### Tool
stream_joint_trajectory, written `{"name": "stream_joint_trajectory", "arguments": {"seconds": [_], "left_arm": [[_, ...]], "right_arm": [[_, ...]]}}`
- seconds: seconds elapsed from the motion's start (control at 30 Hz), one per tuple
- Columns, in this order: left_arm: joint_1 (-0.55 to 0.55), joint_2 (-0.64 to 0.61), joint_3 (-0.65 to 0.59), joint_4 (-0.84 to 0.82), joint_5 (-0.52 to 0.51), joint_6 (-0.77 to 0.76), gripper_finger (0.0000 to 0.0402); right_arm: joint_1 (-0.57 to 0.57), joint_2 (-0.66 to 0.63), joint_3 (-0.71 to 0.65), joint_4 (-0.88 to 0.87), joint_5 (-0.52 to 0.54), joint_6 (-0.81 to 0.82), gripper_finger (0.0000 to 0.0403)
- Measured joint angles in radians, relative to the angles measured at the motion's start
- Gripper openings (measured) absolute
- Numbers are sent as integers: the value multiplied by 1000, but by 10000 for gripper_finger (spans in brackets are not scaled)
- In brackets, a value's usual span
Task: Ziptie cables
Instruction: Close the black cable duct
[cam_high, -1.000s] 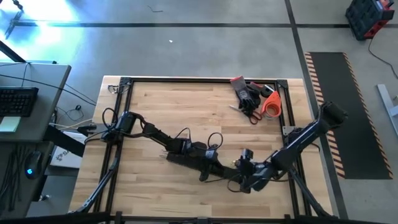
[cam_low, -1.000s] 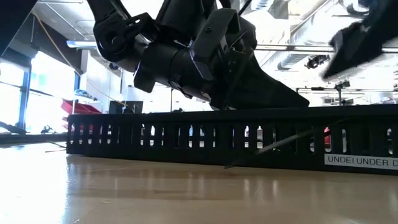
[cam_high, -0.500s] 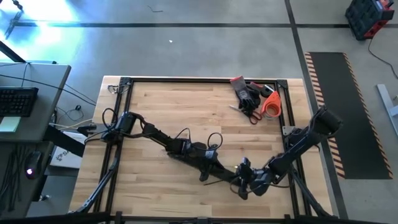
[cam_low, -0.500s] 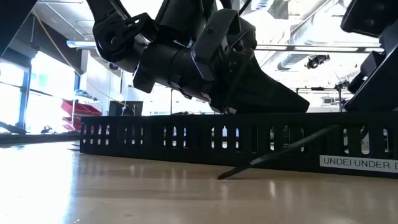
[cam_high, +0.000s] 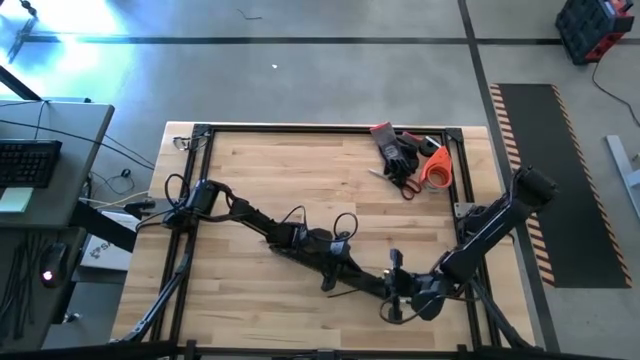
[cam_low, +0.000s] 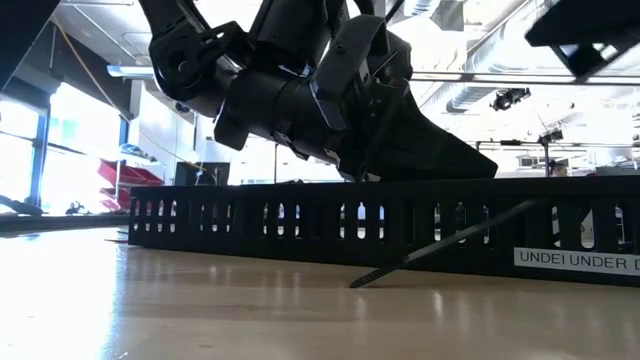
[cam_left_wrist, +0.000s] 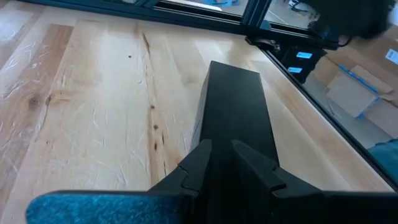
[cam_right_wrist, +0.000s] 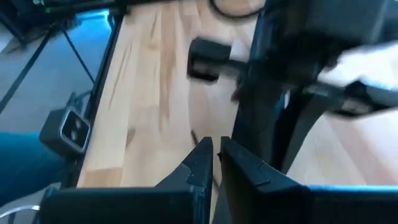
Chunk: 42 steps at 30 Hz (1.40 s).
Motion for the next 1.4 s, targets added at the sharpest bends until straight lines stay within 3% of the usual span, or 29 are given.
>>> {"name": "stream_joint_trajectory", "arguments": {"seconds": [0.17, 0.3, 0.6, 0.73, 0.87, 1.07, 1.2, 1.33, 1.4], "left_arm": [[0, 0, -1, 6, -10, 0, 44], [-1, -39, -6, -4, -6, 11, 44], [-25, -208, -7, -156, -20, 121, 39], [-48, -183, -8, -226, -47, 110, 20], [-69, -110, -27, -214, -172, 60, 2], [-49, -98, -40, -181, -171, 20, 1], [-25, -186, -48, -284, -190, 82, 1], [-22, -348, -55, -536, -214, 97, 0], [-44, -434, -53, -664, -279, 82, 0]], "right_arm": [[-14, 129, -53, 0, -143, 162, 16], [-17, 189, -55, -4, -137, 281, 16], [-23, 137, -65, -50, -125, 170, 15], [-29, 112, -67, -104, -121, 148, 16], [-34, 110, -66, -145, -120, 145, 16], [-50, 106, -62, -210, -125, 114, 16], [-93, 96, -62, -263, -108, 65, 16], [-130, 61, -66, -290, -145, 15, 16], [-139, 47, -69, -295, -154, -8, 16]]}}
